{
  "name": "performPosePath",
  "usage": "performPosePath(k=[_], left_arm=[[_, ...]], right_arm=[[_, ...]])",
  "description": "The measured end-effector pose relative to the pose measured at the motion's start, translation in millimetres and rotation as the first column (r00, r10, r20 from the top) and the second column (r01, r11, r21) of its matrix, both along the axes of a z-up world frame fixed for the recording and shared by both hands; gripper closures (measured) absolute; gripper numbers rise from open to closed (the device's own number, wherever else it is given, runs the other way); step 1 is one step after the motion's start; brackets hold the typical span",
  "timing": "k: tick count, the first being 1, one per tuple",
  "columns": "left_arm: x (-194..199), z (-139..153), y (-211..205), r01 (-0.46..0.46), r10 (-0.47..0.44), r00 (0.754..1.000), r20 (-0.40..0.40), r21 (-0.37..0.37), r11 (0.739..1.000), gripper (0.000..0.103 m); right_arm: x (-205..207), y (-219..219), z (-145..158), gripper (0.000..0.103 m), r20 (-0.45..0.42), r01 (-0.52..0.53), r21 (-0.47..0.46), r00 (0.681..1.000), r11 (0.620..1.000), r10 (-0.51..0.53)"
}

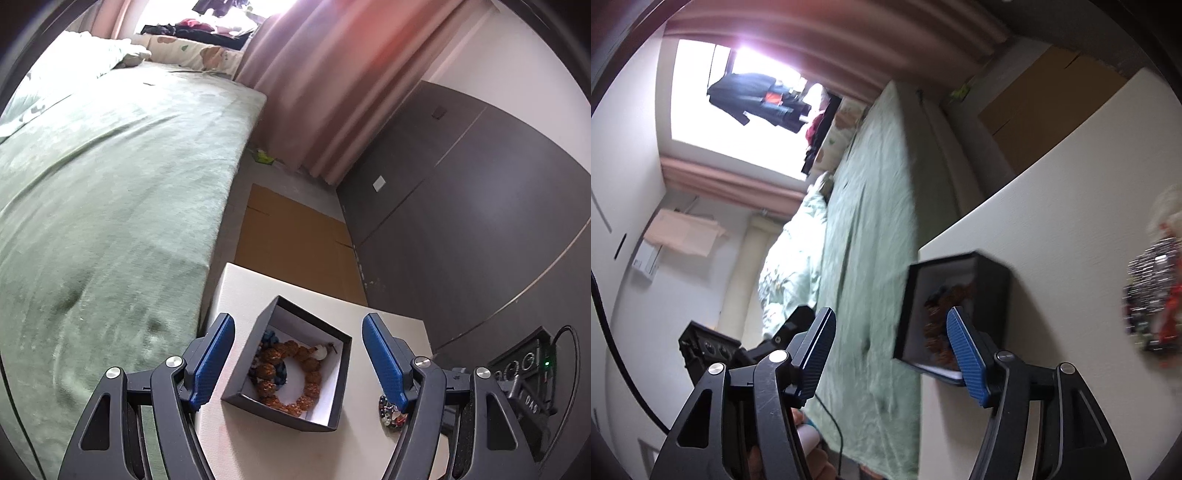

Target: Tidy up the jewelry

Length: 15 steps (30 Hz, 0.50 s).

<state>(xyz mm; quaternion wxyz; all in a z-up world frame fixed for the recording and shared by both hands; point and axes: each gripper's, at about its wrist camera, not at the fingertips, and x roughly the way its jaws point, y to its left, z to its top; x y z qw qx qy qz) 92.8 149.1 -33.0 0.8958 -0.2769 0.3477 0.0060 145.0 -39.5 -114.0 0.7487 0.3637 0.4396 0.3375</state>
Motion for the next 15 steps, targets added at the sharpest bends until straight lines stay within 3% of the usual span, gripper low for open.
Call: performPosePath(k=[13, 15], left_arm=[[12.9, -1.5, -56.3, 0.101, -0.102, 0.995, 0.009, 0.064, 0.993, 0.031], [15.9, -1.9, -69.2, 0.125, -0.126, 0.992, 0.01, 0.08, 0.989, 0.031]], right_arm=[[-11.0, -103.4, 17.7, 0.03, 0.009, 0.193, -0.096, 0.981, 0.977, -0.193], [-11.4, -114.0, 17.0, 0.022, 0.0, 0.201, -0.099, 0.979, 0.975, -0.202]])
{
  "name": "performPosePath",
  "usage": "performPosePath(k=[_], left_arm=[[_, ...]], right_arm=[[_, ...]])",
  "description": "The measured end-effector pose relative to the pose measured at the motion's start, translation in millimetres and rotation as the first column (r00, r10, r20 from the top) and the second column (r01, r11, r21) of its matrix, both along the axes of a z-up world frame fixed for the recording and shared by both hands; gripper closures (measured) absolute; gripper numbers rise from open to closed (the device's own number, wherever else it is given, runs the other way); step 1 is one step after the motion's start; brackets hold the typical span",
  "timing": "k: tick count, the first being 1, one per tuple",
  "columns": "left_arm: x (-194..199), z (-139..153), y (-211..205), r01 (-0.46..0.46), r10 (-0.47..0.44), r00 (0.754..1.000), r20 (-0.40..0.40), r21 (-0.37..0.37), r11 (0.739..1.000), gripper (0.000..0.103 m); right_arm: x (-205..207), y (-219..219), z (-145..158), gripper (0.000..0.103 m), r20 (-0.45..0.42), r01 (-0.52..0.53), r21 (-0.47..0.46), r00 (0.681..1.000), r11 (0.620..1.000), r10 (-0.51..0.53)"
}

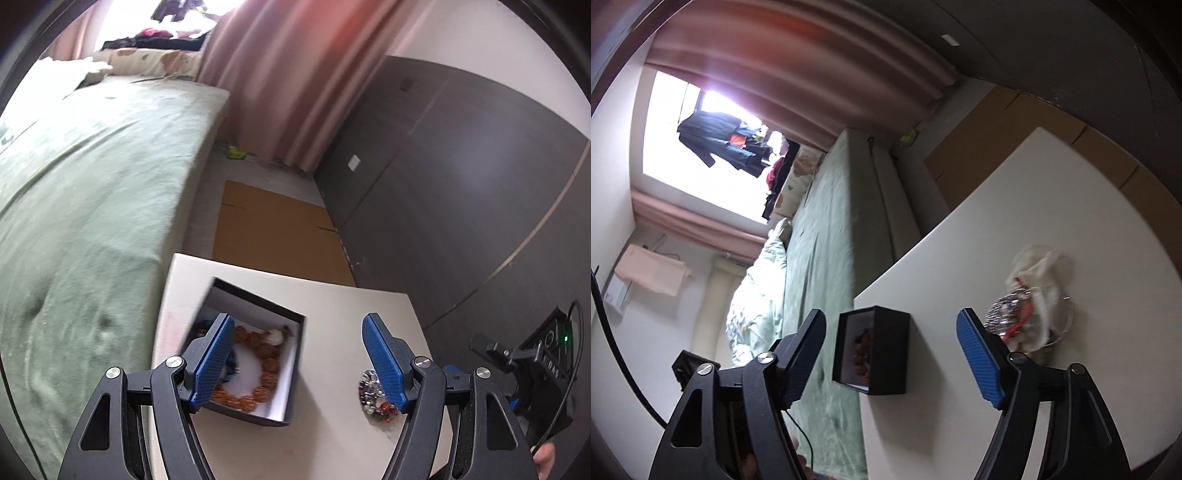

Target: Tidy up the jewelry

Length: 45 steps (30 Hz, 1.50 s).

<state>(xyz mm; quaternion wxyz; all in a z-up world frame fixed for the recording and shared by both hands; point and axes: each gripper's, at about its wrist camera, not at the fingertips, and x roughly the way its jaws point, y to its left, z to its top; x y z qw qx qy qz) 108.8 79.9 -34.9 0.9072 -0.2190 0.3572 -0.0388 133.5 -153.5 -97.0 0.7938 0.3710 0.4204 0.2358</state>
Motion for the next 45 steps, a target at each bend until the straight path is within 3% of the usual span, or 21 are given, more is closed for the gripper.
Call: performPosePath(k=[6, 11, 18, 25, 39, 44, 45], left_arm=[[9.4, -7.3, -39.1, 0.066, -0.066, 0.998, -0.016, 0.044, 0.997, 0.031], [20.7, -16.2, -77.4, 0.132, -0.128, 0.991, -0.041, 0.114, 0.985, 0.031], [37.3, -43.0, -115.7, 0.204, -0.19, 0.976, -0.106, 0.146, 0.968, 0.048], [51.6, -64.2, -144.8, 0.252, -0.226, 0.962, -0.156, 0.176, 0.952, 0.057], [69.2, -103.0, -185.9, 0.321, -0.265, 0.931, -0.251, 0.217, 0.922, 0.058], [72.2, -109.8, -180.3, 0.312, -0.26, 0.929, -0.263, 0.181, 0.933, 0.059], [73.1, -110.1, -176.3, 0.304, -0.256, 0.93, -0.263, 0.158, 0.94, 0.063]], right_arm=[[-4.5, -24.1, -1.8, 0.019, -0.027, 0.038, -0.027, 0.999, 0.999, -0.039], [-5.8, -44.3, -12.5, 0.019, -0.104, 0.076, -0.085, 0.991, 0.993, -0.085], [-8.0, -70.3, -34.9, 0.019, -0.217, 0.119, -0.054, 0.968, 0.991, -0.128], [-8.0, -85.2, -38.3, 0.023, -0.237, 0.136, -0.014, 0.962, 0.991, -0.136], [-11.6, -101.4, -37.9, 0.023, -0.253, 0.154, 0.041, 0.957, 0.987, -0.139], [-12.4, -104.5, -36.1, 0.023, -0.249, 0.16, 0.039, 0.957, 0.986, -0.146], [-12.5, -104.7, -36.2, 0.023, -0.249, 0.161, 0.038, 0.957, 0.986, -0.146]])
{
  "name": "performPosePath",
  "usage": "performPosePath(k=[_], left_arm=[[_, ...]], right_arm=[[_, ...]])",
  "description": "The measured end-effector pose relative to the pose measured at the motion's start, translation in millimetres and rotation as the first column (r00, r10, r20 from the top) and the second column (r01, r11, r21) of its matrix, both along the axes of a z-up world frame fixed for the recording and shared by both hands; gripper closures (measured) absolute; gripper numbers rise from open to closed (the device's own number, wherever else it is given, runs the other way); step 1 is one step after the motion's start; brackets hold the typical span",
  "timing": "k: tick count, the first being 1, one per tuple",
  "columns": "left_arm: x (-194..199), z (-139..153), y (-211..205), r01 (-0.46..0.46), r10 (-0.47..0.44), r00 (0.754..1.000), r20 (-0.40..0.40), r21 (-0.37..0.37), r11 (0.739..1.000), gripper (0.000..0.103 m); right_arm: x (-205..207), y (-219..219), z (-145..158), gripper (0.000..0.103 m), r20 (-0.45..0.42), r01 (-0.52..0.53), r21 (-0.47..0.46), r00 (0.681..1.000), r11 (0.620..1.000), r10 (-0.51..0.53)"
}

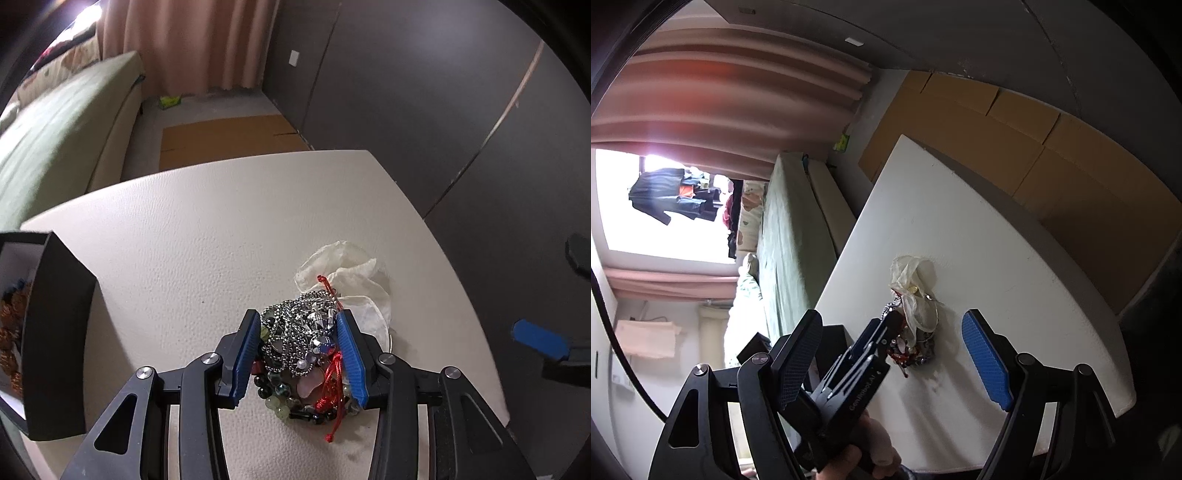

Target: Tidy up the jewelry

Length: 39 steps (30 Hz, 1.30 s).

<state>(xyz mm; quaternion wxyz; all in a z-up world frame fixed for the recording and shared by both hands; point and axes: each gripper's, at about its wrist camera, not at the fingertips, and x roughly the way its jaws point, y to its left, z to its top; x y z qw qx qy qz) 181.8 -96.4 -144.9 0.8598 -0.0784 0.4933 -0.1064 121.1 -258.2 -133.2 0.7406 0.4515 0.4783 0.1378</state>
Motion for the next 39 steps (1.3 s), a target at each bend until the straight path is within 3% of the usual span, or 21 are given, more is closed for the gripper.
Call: performPosePath(k=[3, 5, 7, 18, 24, 26, 27, 28, 30, 36, 39], left_arm=[[0.2, 2.2, 8.9, -0.016, 0.016, 1.0, -0.008, -0.05, 0.999, 0.081], [-1.0, 5.1, 12.3, -0.019, 0.018, 1.0, -0.007, -0.074, 0.997, 0.088], [-3.0, 11.4, 17.3, -0.021, 0.021, 1.0, 0.002, -0.099, 0.995, 0.103], [-13.1, 38.5, 37.7, -0.021, 0.032, 0.998, 0.062, -0.169, 0.985, 0.103], [-5.9, 34.9, 40.9, -0.05, 0.055, 0.998, 0.026, -0.17, 0.984, 0.103], [-4.4, 34.3, 38.5, -0.071, 0.078, 0.996, 0.036, -0.151, 0.986, 0.099], [-3.8, 34.3, 36.1, -0.075, 0.081, 0.996, 0.041, -0.124, 0.989, 0.086], [-2.5, 33.3, 32.8, -0.065, 0.071, 0.997, 0.04, -0.123, 0.99, 0.063], [-3.3, 31.6, 31.8, -0.068, 0.075, 0.996, 0.045, -0.14, 0.988, 0.035], [-1.2, 25.7, 24.8, -0.088, 0.094, 0.995, 0.041, -0.125, 0.988, 0.035], [1.2, 17.4, 19.2, -0.093, 0.096, 0.995, 0.023, -0.111, 0.989, 0.048]], right_arm=[[0.5, 2.6, -0.2, 0.023, -0.001, -0.005, -0.008, 1.0, 1.0, 0.005], [1.4, 6.8, -0.2, 0.023, -0.003, -0.016, -0.016, 1.0, 1.0, 0.016], [1.4, 10.2, -0.3, 0.023, -0.003, -0.023, -0.022, 1.0, 0.999, 0.023], [8.0, 46.3, -0.2, 0.023, 0.016, -0.101, -0.038, 0.995, 0.994, 0.101], [13.2, 53.2, -3.8, 0.023, 0.004, -0.102, -0.057, 0.995, 0.993, 0.102], [13.1, 49.3, -2.6, 0.023, 0.008, -0.088, -0.063, 0.996, 0.994, 0.089], [12.0, 47.6, -2.4, 0.023, 0.01, -0.084, -0.065, 0.996, 0.994, 0.085], [12.1, 44.4, -1.6, 0.023, 0.012, -0.078, -0.065, 0.997, 0.995, 0.079], [11.5, 41.5, -1.5, 0.023, 0.012, -0.072, -0.059, 0.997, 0.996, 0.073], [7.9, 32.7, 1.1, 0.023, 0.018, -0.071, -0.042, 0.997, 0.997, 0.071], [5.7, 29.2, 4.1, 0.023, 0.025, -0.068, -0.039, 0.997, 0.997, 0.069]])
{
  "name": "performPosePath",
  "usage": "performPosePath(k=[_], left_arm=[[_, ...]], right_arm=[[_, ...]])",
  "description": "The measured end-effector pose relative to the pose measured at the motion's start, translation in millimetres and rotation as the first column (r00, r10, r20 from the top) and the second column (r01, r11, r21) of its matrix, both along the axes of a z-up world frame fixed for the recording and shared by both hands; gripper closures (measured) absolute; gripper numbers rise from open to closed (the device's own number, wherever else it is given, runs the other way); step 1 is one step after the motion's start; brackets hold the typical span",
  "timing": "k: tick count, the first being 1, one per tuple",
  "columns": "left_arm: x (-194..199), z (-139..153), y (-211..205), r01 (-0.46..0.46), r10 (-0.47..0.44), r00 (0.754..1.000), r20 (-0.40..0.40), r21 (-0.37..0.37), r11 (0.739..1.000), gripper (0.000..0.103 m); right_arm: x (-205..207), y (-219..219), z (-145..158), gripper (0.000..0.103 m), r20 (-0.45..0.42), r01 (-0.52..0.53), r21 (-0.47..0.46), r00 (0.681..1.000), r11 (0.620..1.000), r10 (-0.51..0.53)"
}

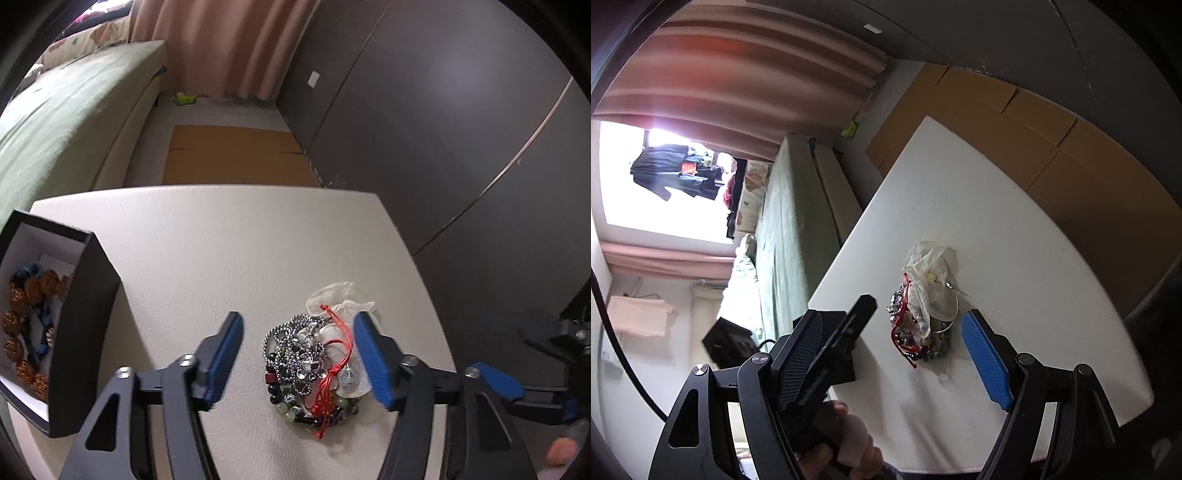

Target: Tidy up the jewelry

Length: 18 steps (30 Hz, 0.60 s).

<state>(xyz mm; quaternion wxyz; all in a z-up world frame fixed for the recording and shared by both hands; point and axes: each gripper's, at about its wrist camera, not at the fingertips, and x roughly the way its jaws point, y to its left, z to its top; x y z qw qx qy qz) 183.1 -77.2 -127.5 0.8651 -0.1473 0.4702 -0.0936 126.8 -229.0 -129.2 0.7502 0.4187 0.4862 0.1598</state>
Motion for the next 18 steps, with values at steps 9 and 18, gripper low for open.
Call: performPosePath(k=[9, 18], left_arm=[[3.1, -22.8, -9.3, 0.007, -0.006, 0.998, -0.055, 0.014, 1.0, 0.074], [-6.8, -6.1, 10.7, 0.018, -0.02, 0.999, -0.027, -0.091, 0.996, 0.088]], right_arm=[[-4.8, -13.7, 0.6, 0.023, 0.0, 0.02, 0.004, 1.0, 1.0, -0.02], [0.1, 11.8, -3.0, 0.023, 0.005, -0.044, 0.028, 0.999, 0.999, 0.043]])
